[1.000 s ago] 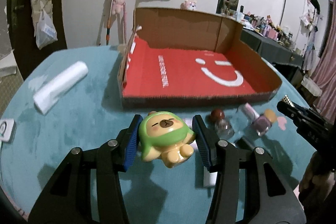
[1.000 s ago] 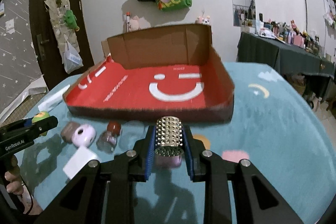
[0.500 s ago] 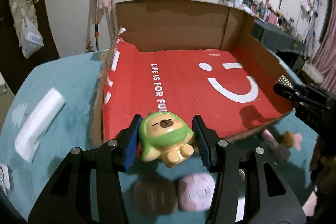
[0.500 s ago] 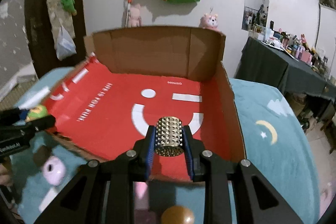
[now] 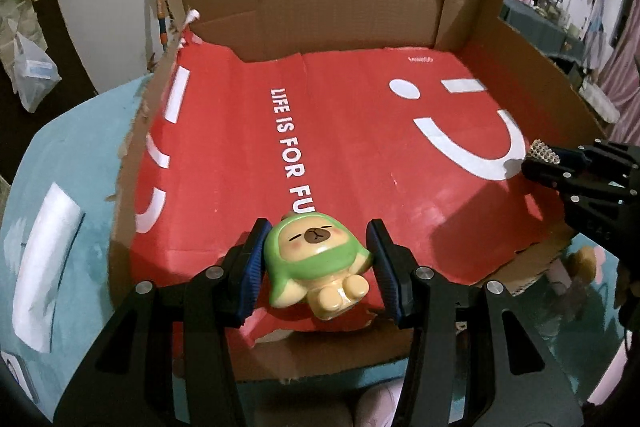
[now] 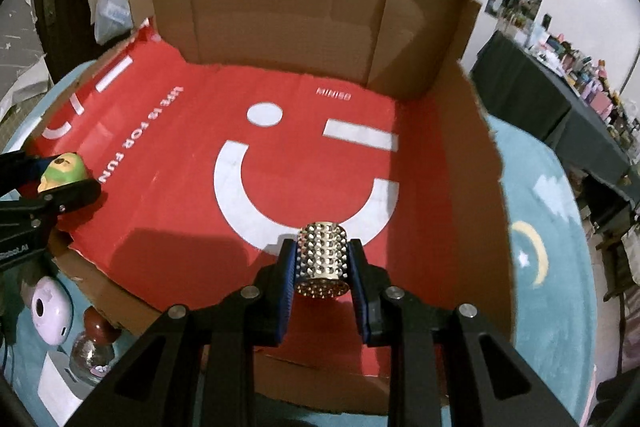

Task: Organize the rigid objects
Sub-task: 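Carry both items into the red box and open both tools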

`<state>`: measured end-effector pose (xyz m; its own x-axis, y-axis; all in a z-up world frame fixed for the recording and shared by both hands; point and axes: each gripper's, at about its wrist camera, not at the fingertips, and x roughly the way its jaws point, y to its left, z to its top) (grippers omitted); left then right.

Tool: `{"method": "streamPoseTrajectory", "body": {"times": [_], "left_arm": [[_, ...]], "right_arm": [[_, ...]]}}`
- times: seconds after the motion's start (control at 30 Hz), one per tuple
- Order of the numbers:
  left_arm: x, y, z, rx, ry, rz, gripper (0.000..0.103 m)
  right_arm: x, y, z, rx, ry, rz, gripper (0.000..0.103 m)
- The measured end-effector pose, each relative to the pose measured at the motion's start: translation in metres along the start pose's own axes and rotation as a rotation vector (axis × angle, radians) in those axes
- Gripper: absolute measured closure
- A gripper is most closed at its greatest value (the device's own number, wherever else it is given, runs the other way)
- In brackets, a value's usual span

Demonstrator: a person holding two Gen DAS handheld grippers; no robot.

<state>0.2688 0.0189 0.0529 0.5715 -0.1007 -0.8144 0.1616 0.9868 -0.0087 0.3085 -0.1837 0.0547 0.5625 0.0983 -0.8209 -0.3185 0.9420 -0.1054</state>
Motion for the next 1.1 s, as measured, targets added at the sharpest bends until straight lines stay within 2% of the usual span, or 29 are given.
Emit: {"method": "streamPoseTrajectory", "body": {"times": [0.2, 0.73, 0.8, 0.93, 1.1], "left_arm": [[0.012, -0.003, 0.001, 0.015, 0.031, 0.001, 0.056], [0.014, -0.004, 0.001, 0.021, 0.026, -0.004, 0.056], [0.013, -0.003, 0.002, 0.021, 0.019, -0.014, 0.055], [0.010, -0.003, 0.002, 0.014, 0.003, -0.005, 0.046], [0.008, -0.002, 0.003, 0.011, -0.003, -0.004, 0.045]], "right_arm": [[0.008, 0.001, -0.001, -0.016, 0.038, -0.010, 0.076], [0.010, -0.008, 0.001, 0.013, 0.051, 0.031, 0.076], [0.010, -0.009, 0.001, 0.014, 0.051, 0.034, 0.073], [0.010, -0.008, 0.001, 0.012, 0.049, 0.043, 0.069], [0.010, -0.006, 0.001, 0.013, 0.049, 0.052, 0.063]]}}
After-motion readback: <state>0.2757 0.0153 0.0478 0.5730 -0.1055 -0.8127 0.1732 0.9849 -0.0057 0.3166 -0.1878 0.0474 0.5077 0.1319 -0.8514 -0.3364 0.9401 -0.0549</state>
